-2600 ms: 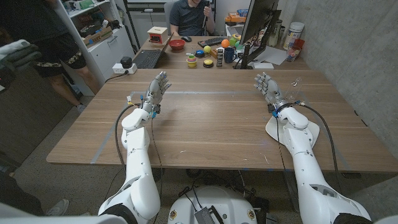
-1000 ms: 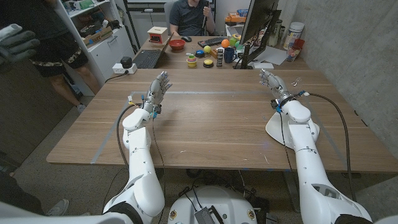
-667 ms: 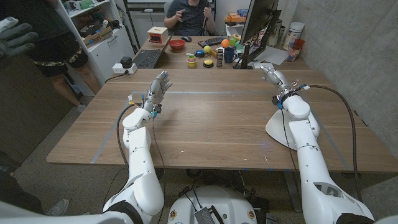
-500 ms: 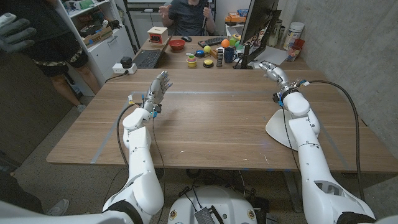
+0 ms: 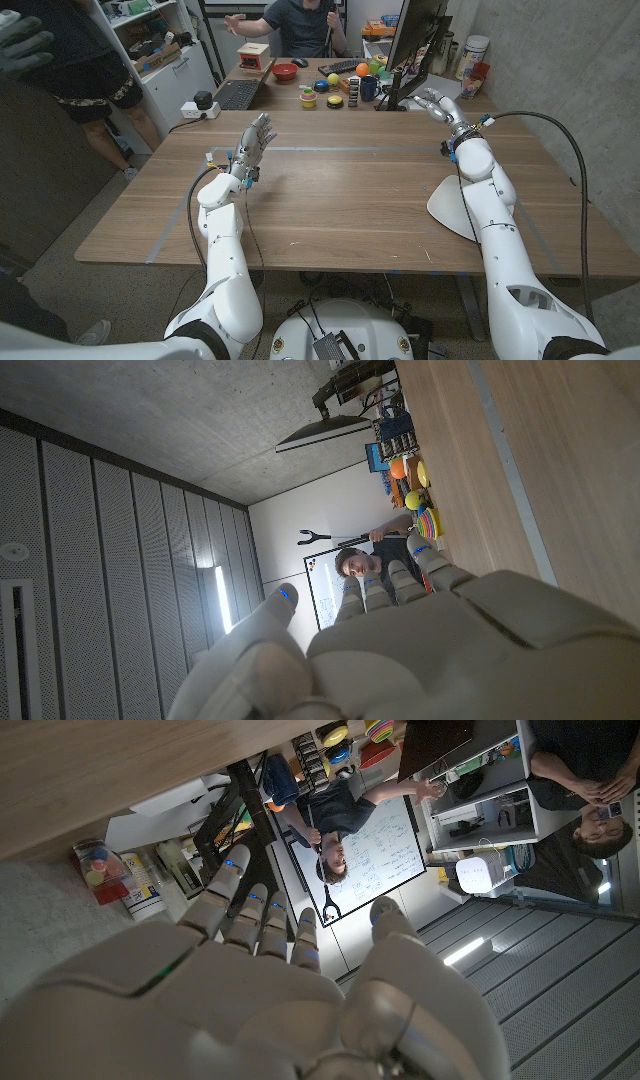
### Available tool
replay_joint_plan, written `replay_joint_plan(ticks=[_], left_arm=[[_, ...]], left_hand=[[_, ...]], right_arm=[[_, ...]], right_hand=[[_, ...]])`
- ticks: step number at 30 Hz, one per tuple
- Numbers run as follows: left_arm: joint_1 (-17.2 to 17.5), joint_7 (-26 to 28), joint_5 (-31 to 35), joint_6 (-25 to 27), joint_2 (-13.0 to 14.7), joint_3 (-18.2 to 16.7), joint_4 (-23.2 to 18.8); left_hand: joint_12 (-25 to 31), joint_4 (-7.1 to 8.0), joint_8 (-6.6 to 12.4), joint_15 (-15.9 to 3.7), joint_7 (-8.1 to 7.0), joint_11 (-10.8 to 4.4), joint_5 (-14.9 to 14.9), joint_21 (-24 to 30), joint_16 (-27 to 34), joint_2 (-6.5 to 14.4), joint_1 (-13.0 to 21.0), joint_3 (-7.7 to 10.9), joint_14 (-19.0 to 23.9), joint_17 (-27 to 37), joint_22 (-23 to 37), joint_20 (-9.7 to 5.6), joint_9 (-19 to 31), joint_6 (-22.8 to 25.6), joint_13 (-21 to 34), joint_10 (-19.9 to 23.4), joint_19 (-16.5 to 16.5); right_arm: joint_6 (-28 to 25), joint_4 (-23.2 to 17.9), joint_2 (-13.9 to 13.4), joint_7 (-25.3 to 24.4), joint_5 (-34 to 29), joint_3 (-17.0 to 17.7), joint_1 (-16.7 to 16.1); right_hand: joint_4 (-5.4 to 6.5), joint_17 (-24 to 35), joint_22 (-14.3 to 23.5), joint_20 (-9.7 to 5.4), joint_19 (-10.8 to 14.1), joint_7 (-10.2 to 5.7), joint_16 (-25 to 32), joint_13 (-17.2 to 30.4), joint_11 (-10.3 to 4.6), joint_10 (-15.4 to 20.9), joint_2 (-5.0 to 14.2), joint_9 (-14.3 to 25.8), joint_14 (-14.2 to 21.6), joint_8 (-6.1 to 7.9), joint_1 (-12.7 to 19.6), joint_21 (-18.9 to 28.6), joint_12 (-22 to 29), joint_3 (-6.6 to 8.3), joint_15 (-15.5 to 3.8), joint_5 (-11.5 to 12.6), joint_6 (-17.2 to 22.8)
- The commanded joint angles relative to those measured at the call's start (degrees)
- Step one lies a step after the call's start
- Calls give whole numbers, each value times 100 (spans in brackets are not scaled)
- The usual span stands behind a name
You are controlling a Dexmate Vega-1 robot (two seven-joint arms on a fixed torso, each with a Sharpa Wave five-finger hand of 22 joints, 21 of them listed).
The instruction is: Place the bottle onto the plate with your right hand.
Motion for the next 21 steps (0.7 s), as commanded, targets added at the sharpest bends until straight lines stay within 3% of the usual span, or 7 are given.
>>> replay_joint_plan(ticks=[1,21], left_arm=[[-41,10,-15,-50,25,-13,73],[28,24,-2,-49,-14,5,-50]], left_hand=[[35,12,27,-152,-55,-52,40,12,31,84,-6,11,-33,29,13,-76,27,4,31,-10,-1],[40,9,26,-159,-61,-63,48,9,31,83,-12,5,-29,28,12,-72,27,-2,31,1,-3]], right_arm=[[-160,-182,-49,-259,-755,-127,40],[-563,-371,-125,-403,-1583,-268,67]], right_hand=[[-40,22,6,71,5,-84,4,10,-4,-37,-55,33,-11,16,53,21,-14,-5,1,-10,16],[-79,38,6,148,-78,-53,13,15,-39,-70,-298,37,-41,25,-38,-60,19,-189,23,-19,-13]])
